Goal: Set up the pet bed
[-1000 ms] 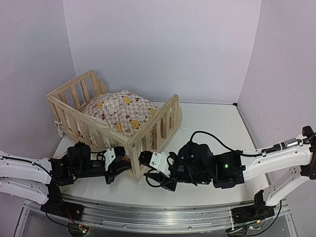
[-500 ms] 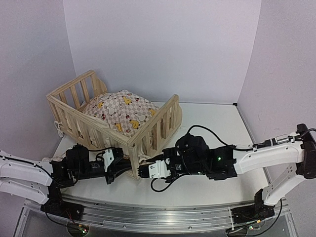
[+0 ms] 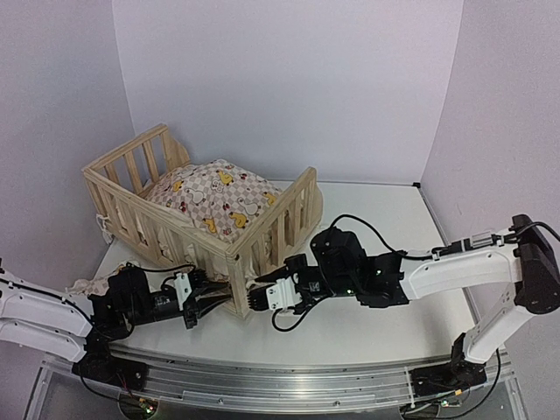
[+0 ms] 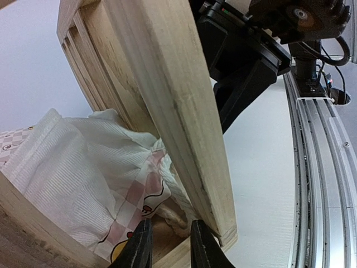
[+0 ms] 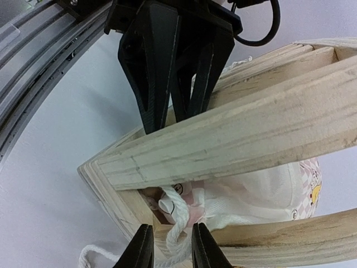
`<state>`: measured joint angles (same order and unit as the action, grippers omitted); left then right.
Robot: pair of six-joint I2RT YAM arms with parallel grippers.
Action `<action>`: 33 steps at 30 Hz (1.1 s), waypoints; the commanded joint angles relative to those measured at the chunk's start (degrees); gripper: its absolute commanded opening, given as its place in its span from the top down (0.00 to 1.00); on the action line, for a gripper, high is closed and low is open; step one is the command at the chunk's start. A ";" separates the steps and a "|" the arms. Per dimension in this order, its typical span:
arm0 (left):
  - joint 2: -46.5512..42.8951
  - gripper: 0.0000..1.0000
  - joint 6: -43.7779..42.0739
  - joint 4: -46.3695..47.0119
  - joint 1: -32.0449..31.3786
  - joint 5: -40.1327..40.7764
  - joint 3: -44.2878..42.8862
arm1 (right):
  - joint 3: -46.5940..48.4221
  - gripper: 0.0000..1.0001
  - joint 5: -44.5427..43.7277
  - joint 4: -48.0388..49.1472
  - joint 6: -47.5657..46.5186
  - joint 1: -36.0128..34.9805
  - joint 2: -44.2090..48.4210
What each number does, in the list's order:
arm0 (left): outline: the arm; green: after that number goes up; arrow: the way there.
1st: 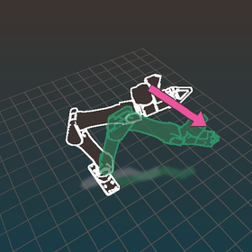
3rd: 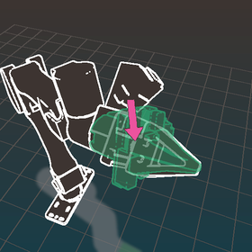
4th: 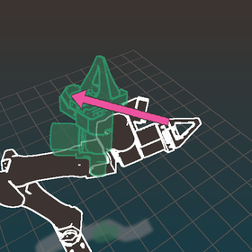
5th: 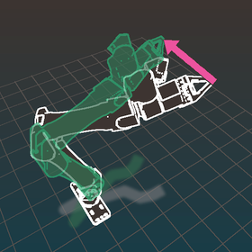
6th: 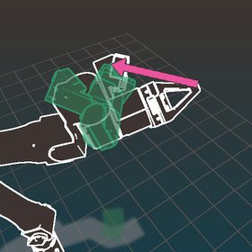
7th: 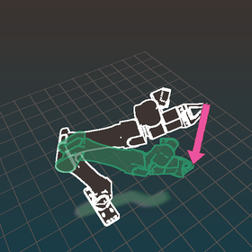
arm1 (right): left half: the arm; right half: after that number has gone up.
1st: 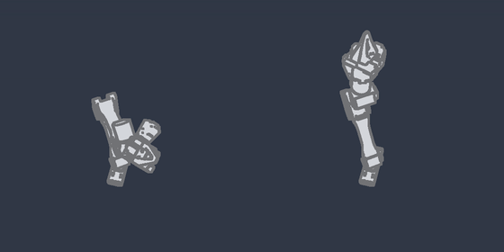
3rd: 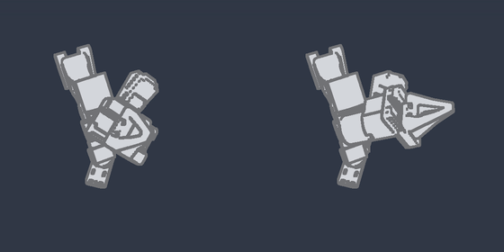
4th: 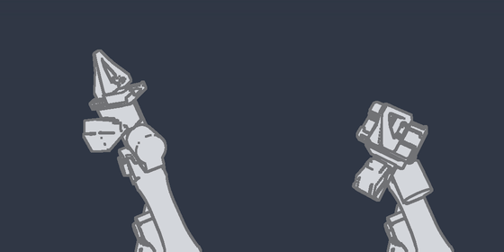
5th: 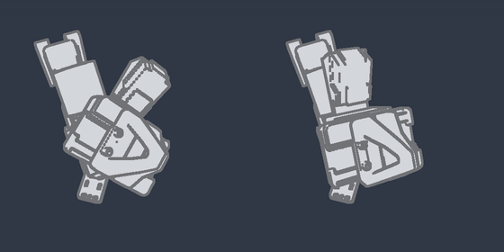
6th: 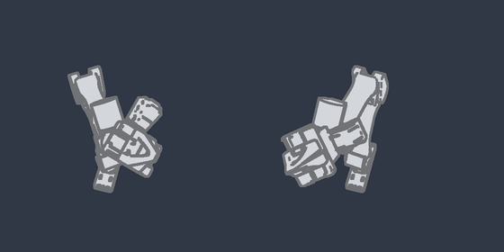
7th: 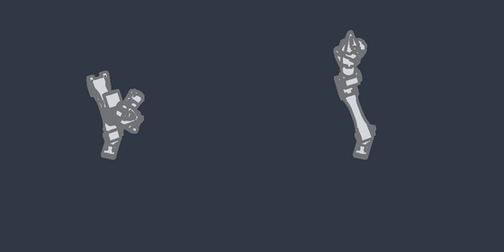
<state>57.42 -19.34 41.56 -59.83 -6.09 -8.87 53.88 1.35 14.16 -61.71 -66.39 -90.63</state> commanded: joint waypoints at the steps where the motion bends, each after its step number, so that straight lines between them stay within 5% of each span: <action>1: 0.52 0.75 -1.82 5.10 0.24 -1.11 0.38 | 0.00 0.75 1.26 6.07 -0.27 0.12 -2.94; 18: 2.45 0.76 -0.47 4.23 0.24 -1.97 0.00 | 1.39 0.75 -9.05 14.76 5.41 0.12 -9.65; 25: 2.57 0.76 -0.47 3.95 0.24 -2.15 0.08 | 1.18 0.99 -9.29 17.10 13.60 0.60 -10.25; 33: 2.68 0.74 0.04 3.31 0.50 -1.89 -0.07 | 0.58 1.00 1.46 23.10 26.40 2.17 -9.24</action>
<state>59.72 -19.70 43.55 -59.79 -7.46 -8.86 53.65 -1.49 29.51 -44.72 -66.46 -100.31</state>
